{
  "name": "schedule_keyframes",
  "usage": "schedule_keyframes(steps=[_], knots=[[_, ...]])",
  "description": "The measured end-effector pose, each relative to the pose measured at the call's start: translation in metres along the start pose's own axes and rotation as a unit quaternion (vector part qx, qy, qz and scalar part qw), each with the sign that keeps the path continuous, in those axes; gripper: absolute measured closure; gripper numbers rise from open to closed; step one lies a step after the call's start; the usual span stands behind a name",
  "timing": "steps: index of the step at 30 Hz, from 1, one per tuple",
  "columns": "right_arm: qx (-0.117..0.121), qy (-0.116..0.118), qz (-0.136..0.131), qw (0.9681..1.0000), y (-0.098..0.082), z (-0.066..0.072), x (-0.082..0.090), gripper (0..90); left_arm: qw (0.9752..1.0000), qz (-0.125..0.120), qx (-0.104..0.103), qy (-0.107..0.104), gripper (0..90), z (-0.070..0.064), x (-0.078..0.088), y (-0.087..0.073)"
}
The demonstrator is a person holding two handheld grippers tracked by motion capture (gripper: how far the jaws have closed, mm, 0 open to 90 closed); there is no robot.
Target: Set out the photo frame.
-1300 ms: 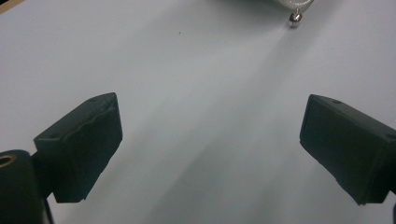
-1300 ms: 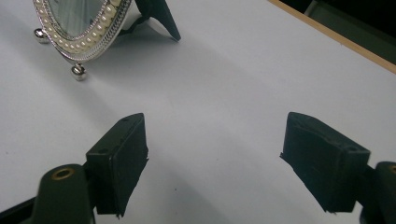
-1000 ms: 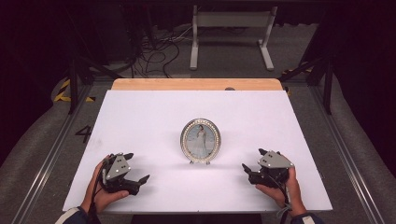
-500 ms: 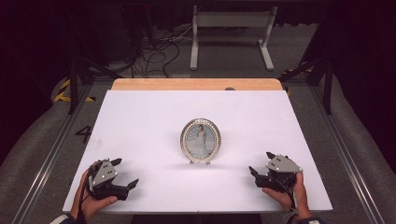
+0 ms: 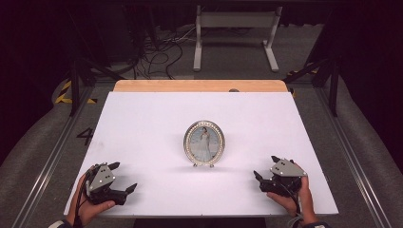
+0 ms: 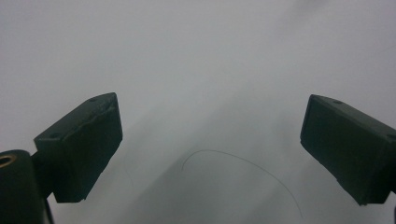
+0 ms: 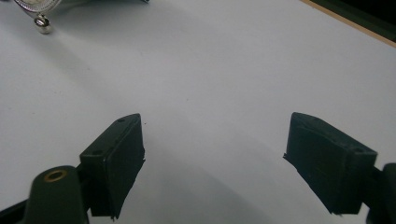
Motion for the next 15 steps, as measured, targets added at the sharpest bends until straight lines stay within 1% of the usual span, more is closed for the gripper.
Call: schedule_keyframes(steps=[1, 2, 3, 5, 6, 15], knots=[[-0.001, -0.001, -0.005, 1.0, 0.0012, 0.0005, 0.0005, 18.9, 1.0, -0.006, 0.007, 0.002, 6.4, 0.0007, 0.0013, -0.0001], [-0.002, -0.001, -0.006, 1.0, 0.0014, 0.0007, 0.0007, 18.9, 1.0, -0.006, 0.007, 0.002, 6.5, 0.0007, 0.0013, -0.0001], [-0.003, -0.001, -0.006, 1.0, 0.0014, 0.0011, 0.0009, 18.8, 0.9999, -0.012, 0.012, 0.002, 6.5, 0.0014, 0.0019, 0.0005], [-0.002, 0.0, -0.008, 1.0, 0.0011, 0.0013, 0.0012, 18.8, 0.9999, -0.011, 0.01, 0.002, 6.5, 0.0013, 0.0007, 0.001], [-0.001, 0.001, -0.007, 1.0, 0.0009, 0.0012, 0.0011, 18.7, 1.0, -0.007, 0.006, 0.002, 6.5, 0.0012, 0.0001, 0.0011], [-0.004, -0.003, -0.012, 0.9999, 0.0011, 0.0002, 0.0014, 18.5, 1.0, -0.004, 0.005, 0.0, 6.5, 0.0009, -0.0014, 0.0006]])
Point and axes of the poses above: each handheld gripper's, and its own axes: x roughly backward along the jaws, y roughly out of its top, z roughly to its left, the point moved 3 cm from there along -x, roughly forward along the jaws, and after that the axes turned 6 degrees about -z, right-handed, at the moved point
